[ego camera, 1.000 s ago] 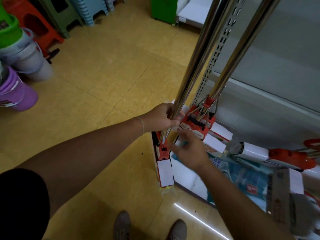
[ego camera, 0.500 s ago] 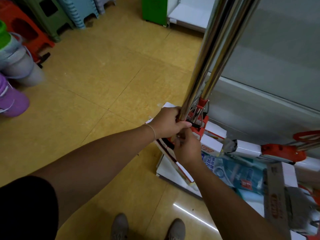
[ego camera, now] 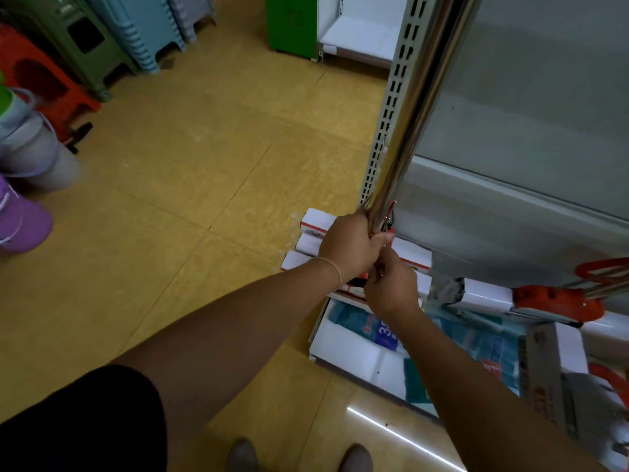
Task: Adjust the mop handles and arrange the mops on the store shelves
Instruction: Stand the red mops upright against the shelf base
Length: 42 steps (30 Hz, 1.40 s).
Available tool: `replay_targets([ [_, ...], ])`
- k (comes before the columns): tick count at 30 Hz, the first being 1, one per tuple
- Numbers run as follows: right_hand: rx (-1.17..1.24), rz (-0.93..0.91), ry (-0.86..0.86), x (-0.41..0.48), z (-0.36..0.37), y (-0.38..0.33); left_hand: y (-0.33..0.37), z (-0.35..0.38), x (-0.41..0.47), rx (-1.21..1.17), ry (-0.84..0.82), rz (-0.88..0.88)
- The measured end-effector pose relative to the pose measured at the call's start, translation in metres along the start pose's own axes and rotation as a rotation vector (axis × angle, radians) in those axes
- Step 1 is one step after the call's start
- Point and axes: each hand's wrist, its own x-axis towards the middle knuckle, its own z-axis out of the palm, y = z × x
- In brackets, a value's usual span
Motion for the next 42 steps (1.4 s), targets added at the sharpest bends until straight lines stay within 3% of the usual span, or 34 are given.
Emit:
replay_targets([
  [5,0.09,-0.028,0.048,0.001,-0.008,-0.013,0.012,-0.022,0.01,0.054,-0.146,0.081],
  [9,0.132,-0.122,0.124,0.002,-0.025,-0.042,0.037,-0.049,0.015,0.007,-0.063,0.274],
  [13,-0.006,-0.214,0.221,0.01,-0.044,-0.076,0.077,-0.081,0.014,-0.115,0.063,0.481],
  [17,-0.042,-0.227,0.333,0.008,-0.058,-0.104,0.116,-0.109,0.006,-0.247,0.155,0.581],
  [26,0.032,-0.147,0.385,0.009,-0.091,-0.156,0.138,-0.125,0.005,-0.377,0.061,0.492],
  [38,0.117,-0.08,0.347,0.044,-0.103,-0.148,0.161,-0.126,0.03,-0.371,-0.003,0.359],
  [42,0.036,-0.063,0.351,0.049,-0.102,-0.146,0.162,-0.129,0.031,-0.345,-0.027,0.336],
])
